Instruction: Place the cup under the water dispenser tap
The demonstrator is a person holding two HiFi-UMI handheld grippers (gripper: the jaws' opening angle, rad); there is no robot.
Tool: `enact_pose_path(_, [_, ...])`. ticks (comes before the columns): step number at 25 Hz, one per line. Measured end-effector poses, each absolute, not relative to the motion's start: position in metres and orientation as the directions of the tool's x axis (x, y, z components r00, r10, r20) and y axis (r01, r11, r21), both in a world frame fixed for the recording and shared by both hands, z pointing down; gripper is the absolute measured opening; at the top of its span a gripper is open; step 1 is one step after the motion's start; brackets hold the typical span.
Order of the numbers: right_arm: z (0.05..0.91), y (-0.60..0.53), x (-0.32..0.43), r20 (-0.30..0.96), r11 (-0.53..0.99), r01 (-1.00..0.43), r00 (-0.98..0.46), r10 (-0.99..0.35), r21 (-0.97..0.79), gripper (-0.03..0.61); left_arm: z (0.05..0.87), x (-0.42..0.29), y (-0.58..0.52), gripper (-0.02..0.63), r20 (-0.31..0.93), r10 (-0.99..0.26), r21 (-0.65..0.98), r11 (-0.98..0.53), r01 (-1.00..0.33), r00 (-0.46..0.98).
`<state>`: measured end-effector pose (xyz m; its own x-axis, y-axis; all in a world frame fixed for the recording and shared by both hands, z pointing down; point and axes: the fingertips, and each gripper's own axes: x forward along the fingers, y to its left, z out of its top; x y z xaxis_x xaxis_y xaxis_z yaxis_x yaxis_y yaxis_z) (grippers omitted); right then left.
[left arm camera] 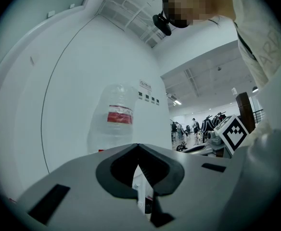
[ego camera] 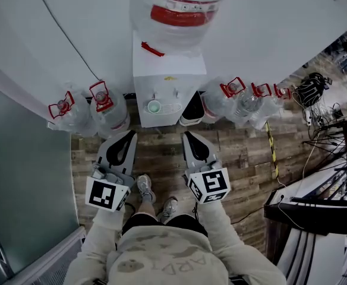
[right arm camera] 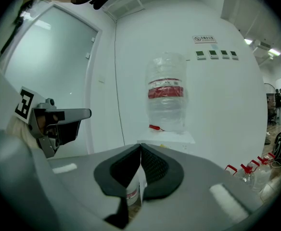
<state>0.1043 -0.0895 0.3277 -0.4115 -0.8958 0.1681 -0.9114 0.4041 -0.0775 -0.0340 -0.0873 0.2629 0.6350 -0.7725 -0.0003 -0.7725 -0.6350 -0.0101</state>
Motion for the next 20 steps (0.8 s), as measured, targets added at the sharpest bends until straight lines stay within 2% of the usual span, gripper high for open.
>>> enact_pose_path(20, [0.256, -0.033, 0.112, 0.055, 0.422, -0.906, -0.423, -0.904, -0.028, 0.008, 0.21, -0.025, -0.029, 0.006, -0.068, -0.785, -0.053, -0.613, -0.788, 0.616])
